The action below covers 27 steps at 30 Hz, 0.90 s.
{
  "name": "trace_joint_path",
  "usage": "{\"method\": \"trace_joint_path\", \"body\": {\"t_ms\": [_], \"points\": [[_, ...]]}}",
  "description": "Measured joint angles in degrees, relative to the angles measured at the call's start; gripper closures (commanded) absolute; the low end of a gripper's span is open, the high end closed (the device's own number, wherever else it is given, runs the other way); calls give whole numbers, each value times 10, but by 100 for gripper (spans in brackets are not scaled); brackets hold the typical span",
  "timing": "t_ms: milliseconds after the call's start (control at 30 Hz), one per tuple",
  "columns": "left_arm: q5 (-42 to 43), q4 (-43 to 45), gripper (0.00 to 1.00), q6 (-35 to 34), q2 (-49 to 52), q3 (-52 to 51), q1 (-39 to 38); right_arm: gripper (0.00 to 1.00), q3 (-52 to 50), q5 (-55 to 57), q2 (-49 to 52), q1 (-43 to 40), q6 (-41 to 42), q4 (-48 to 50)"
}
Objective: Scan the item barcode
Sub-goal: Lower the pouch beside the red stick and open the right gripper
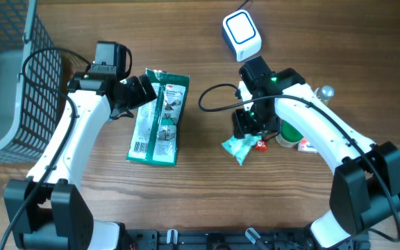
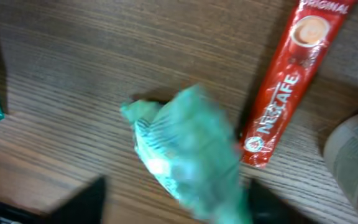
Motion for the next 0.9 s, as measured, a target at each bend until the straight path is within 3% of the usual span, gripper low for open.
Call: {"method": "trace_joint_path", "body": {"t_ms": [100,233,267,333,400,567,667,900], "points": [[0,0,0,0,0,0,0,19,0,7,0,0,4,7],[0,0,0,0,0,0,0,29,-7,3,0,0,52,54],[0,0,0,0,0,0,0,40,-17,-4,0,0,81,76],[0,0,0,0,0,0,0,44,-36,-23,0,4,121,128],[0,0,0,0,0,0,0,66,-61,-51,1,18,168,203],[0,0,0,0,0,0,0,84,-126,-57,1,54,268,325],[0,0,0,0,0,0,0,86,-155,-31,2,61,307,330],[0,0,0,0,0,0,0,80,-164,-5,3,61,315,235]]}}
